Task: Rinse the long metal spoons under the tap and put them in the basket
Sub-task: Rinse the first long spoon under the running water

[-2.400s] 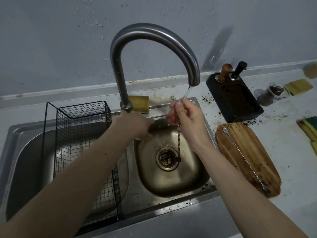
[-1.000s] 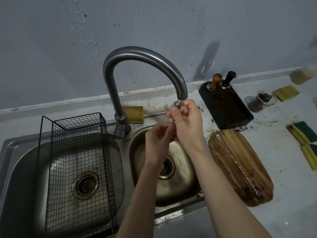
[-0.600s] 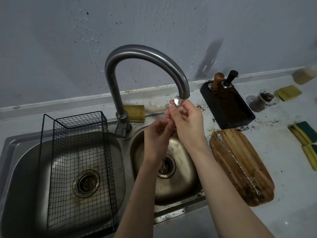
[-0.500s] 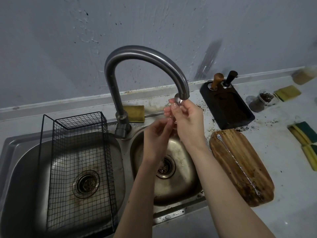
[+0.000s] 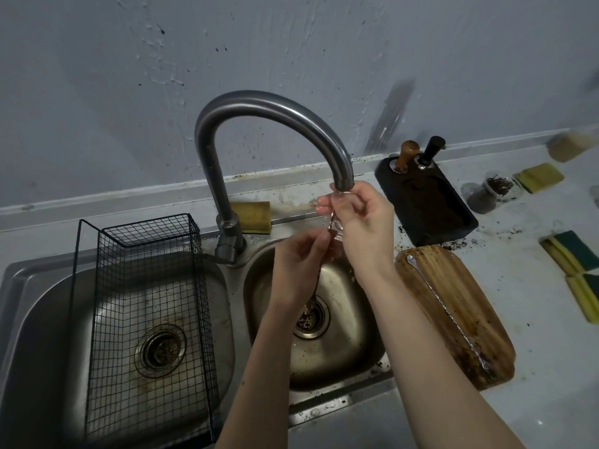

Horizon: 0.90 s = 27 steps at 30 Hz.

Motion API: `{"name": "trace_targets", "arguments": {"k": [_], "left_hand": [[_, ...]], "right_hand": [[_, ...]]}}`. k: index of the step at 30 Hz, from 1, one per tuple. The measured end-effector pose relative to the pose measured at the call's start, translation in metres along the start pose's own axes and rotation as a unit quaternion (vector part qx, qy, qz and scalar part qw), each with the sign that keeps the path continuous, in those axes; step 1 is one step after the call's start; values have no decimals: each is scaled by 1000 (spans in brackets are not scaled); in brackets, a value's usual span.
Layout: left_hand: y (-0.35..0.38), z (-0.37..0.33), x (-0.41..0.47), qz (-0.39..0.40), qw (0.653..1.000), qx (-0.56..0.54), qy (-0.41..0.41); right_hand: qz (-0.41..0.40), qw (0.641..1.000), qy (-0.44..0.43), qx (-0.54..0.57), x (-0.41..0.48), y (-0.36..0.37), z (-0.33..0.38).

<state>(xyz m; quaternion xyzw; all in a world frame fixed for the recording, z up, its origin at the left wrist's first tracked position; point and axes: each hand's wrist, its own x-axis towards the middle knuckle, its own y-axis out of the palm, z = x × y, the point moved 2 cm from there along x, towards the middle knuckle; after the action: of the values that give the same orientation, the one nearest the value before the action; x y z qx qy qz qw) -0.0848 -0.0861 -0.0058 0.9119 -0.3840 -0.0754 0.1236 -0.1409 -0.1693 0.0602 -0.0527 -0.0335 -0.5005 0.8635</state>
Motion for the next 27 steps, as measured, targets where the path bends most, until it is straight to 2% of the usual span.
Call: {"name": "trace_targets", "arguments": {"k": [6,12,17,24,27], "left_hand": [[-2,-6,6,-34,999,-15,34],[0,-3,5,19,999,23,31],[1,-9,8,-8,999,3,48],[-1,0,3,34,999,14,0],[-2,-1,4,19,1000,12,8]], "right_hand": [[20,1000,9,-21,-9,1,-4],[10,1000,10,13,-1,-1,3],[32,999,23,-12,-7,-3,-2],[10,1000,-5,20,3,-6,6],[16,999,10,29,1,-6,2]]}}
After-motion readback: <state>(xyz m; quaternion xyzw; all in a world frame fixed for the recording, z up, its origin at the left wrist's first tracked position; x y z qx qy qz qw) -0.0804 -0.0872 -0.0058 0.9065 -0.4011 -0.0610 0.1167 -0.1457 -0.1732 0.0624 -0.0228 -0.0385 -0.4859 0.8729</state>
